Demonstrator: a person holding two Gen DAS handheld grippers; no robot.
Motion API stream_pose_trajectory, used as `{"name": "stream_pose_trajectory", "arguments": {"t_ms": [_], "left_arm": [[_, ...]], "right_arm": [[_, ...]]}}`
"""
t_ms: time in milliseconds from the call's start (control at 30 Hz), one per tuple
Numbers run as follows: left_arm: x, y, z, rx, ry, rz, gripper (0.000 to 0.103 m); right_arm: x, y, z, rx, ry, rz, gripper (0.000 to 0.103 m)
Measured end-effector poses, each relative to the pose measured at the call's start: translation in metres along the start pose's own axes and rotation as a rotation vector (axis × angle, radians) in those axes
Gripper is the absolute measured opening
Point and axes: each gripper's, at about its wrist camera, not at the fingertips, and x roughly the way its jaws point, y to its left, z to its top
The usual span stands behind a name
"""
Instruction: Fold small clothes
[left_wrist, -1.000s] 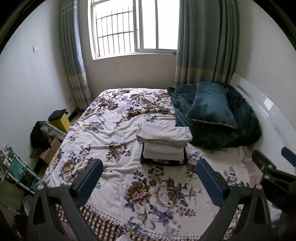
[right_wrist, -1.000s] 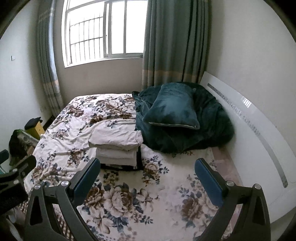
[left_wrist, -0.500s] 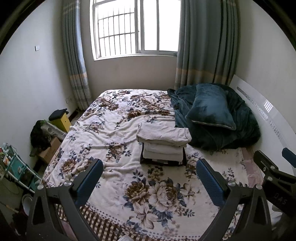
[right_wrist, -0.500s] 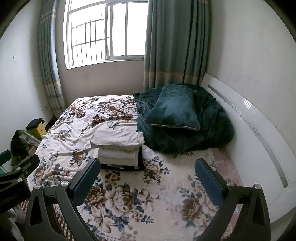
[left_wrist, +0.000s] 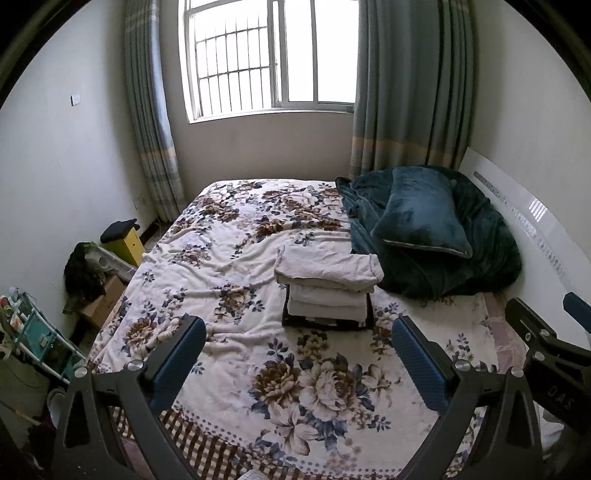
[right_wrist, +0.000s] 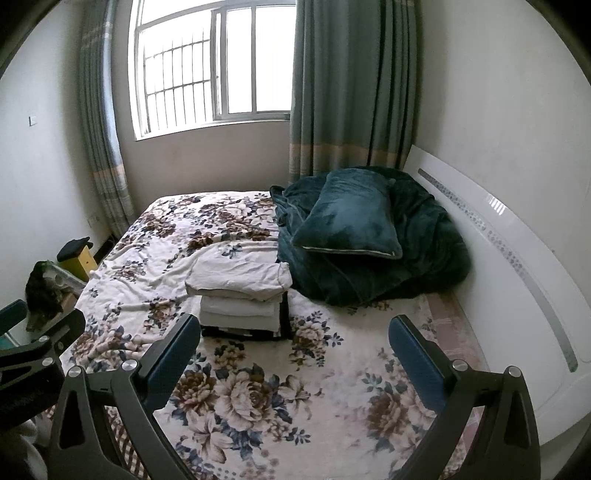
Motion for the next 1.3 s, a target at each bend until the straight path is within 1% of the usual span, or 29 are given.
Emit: {"name": "stream_pose_trajectory", "arguments": {"t_ms": [233,700,1000,1300], "left_arm": [[-0.0027,0.0,0.0002,-0.004,-0.005,0.002,0.103],[-0.0038,-0.0008,0.0002,-0.008,-0.001,0.01,0.103],[-0.0067,0.0017,-0.0061,-0.018,0.002,0.024,0.103],[-0.0068,0.0032,-0.0083,-0.021,0.0,0.022,0.103]], "right_arm": [[-0.0005,0.0015,0.0042,-0.002,0.003,-0.002,0.103],[-0.001,0.0063,0.0024,-0.001,-0.004,-0.004,0.103],[0.0006,0.0078,0.003,-0.004,-0.006,-0.004,0.103],[0.0012,0.0069,0.0023,0.0,-0.007,-0.001,0.103]]}}
